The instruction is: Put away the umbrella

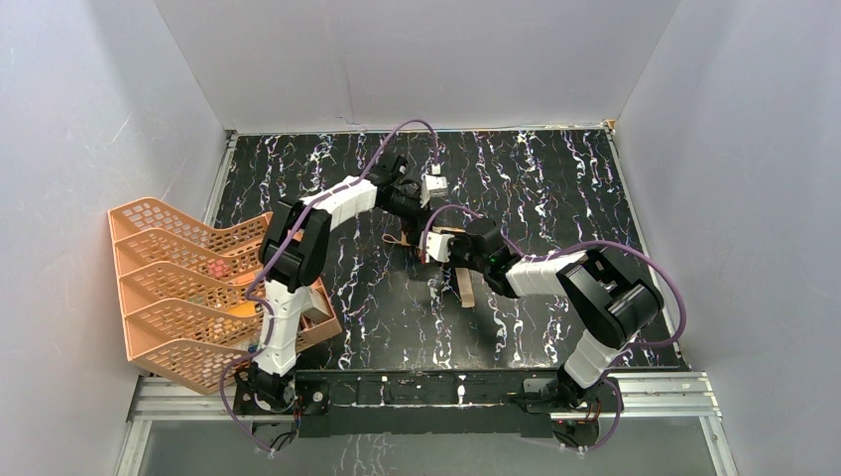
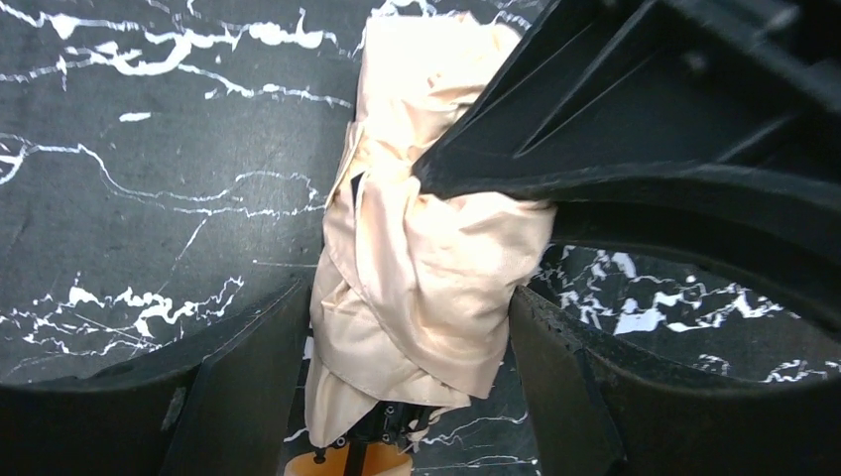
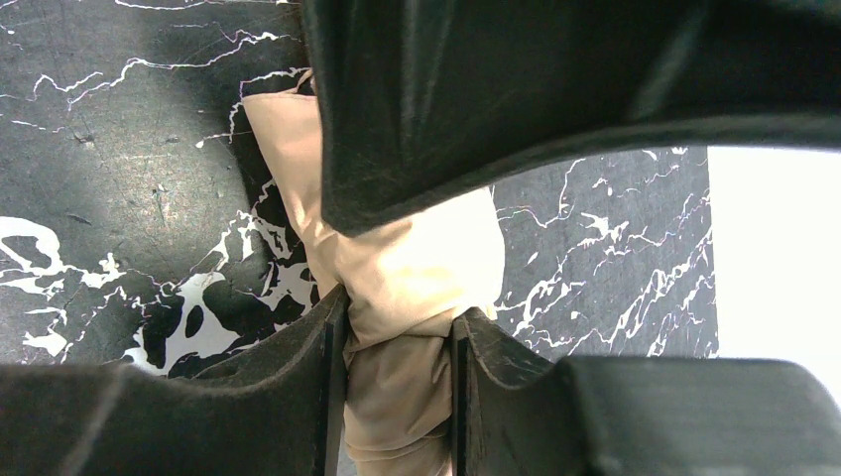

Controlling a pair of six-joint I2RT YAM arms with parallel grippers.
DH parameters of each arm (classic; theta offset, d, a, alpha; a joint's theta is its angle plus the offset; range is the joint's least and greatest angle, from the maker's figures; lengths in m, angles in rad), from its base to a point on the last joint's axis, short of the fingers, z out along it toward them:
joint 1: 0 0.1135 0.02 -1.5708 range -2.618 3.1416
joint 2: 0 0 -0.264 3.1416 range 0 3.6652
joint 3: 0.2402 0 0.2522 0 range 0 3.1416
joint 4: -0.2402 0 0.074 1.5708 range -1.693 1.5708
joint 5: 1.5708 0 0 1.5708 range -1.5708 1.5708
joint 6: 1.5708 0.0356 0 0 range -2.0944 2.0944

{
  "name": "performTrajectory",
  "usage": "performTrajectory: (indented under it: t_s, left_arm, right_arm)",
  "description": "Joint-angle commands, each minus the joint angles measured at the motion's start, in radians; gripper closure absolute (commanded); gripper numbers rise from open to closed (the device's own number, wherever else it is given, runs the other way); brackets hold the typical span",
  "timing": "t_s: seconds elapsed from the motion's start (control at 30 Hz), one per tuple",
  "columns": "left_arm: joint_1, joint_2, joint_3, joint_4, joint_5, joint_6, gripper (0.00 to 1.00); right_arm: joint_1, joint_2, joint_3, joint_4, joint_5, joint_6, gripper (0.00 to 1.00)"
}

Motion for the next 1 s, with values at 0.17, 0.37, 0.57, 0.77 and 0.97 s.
performTrajectory:
  t_s: [0.17, 0.37, 0.57, 0.77, 0.97]
  left_arm:
    - [-0.05, 0.054, 0.014, 0.008, -0.139, 0.058, 0.29]
    - [-0.072, 0.048, -0.039, 0.041, -0.225, 0.076, 0.38]
    - [-0.09, -0.004, -0.141, 0.051, -0.343, 0.124, 0.72]
    - [-0.09, -0.053, -0.215, 0.05, -0.389, 0.124, 1.0]
    - [-0.091, -0.08, -0.257, 0.049, -0.421, 0.092, 1.0]
  right_arm:
    - [0.02, 0.046, -0.048, -0.25, -0.031, 0.026, 0.61]
    - [0.02, 0.029, -0.048, -0.251, -0.04, 0.031, 0.6]
    - [0.02, 0.001, -0.044, -0.249, -0.049, 0.038, 0.59]
    - [0.02, -0.032, -0.042, -0.25, -0.062, 0.046, 0.55]
    - [0.021, -0.167, -0.024, -0.283, -0.071, 0.139, 0.3]
